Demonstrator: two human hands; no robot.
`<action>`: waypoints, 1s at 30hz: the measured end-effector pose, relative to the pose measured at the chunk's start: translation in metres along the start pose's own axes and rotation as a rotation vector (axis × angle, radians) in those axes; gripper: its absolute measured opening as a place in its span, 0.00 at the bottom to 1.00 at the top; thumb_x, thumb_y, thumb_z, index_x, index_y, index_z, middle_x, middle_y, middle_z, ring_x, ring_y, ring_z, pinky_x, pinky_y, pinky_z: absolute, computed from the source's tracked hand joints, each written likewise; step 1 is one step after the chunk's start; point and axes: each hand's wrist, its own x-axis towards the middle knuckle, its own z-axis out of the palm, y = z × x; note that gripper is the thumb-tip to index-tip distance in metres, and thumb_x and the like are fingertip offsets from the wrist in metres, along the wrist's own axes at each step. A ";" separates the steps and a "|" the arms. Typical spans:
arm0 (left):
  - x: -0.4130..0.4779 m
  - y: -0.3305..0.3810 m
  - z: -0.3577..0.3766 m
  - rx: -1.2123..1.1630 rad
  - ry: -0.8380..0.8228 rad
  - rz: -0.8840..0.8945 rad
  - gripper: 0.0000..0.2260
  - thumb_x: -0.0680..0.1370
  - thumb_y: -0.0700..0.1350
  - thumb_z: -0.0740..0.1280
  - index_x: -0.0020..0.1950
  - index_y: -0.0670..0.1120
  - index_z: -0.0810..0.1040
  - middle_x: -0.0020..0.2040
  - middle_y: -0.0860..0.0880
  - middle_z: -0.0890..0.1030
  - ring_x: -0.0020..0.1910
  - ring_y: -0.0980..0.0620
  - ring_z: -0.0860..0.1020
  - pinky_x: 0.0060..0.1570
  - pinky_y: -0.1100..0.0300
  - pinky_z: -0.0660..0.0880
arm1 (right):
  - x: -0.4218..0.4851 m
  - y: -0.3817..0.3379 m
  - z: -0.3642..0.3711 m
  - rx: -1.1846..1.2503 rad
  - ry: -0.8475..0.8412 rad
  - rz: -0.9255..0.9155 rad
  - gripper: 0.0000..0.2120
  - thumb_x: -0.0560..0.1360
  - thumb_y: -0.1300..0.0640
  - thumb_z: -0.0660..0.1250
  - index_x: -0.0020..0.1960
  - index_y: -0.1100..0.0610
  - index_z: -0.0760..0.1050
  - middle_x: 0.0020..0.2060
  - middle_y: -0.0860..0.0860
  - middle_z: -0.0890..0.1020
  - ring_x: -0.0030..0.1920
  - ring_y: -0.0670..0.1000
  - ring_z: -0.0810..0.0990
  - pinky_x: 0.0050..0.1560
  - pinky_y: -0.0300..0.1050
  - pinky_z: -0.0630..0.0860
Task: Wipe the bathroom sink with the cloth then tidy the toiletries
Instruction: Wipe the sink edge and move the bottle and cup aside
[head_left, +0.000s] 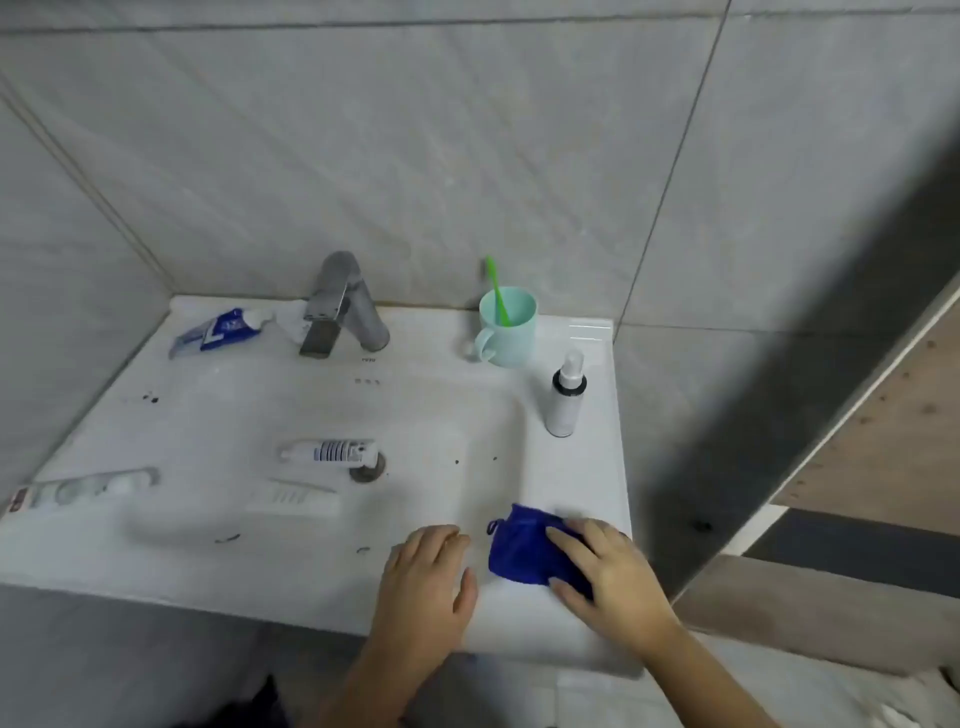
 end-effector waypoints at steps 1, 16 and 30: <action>-0.004 -0.001 0.004 0.003 -0.015 -0.002 0.15 0.69 0.50 0.57 0.45 0.47 0.82 0.46 0.52 0.82 0.46 0.53 0.78 0.43 0.60 0.77 | 0.006 0.000 0.005 0.002 -0.025 -0.032 0.22 0.68 0.43 0.60 0.59 0.50 0.72 0.51 0.49 0.80 0.49 0.51 0.80 0.45 0.48 0.79; -0.042 -0.001 0.056 -0.105 0.005 0.077 0.13 0.74 0.51 0.61 0.55 0.47 0.72 0.54 0.46 0.81 0.56 0.51 0.72 0.54 0.55 0.74 | -0.002 0.012 0.020 -0.065 0.107 -0.002 0.18 0.70 0.45 0.60 0.55 0.52 0.78 0.46 0.53 0.79 0.47 0.52 0.71 0.35 0.46 0.76; -0.068 -0.006 0.074 -0.121 0.040 0.189 0.13 0.74 0.51 0.63 0.55 0.47 0.73 0.55 0.46 0.81 0.58 0.51 0.71 0.58 0.58 0.67 | 0.000 0.020 0.023 -0.015 0.137 -0.084 0.16 0.71 0.48 0.60 0.53 0.54 0.79 0.44 0.57 0.79 0.45 0.54 0.71 0.33 0.46 0.74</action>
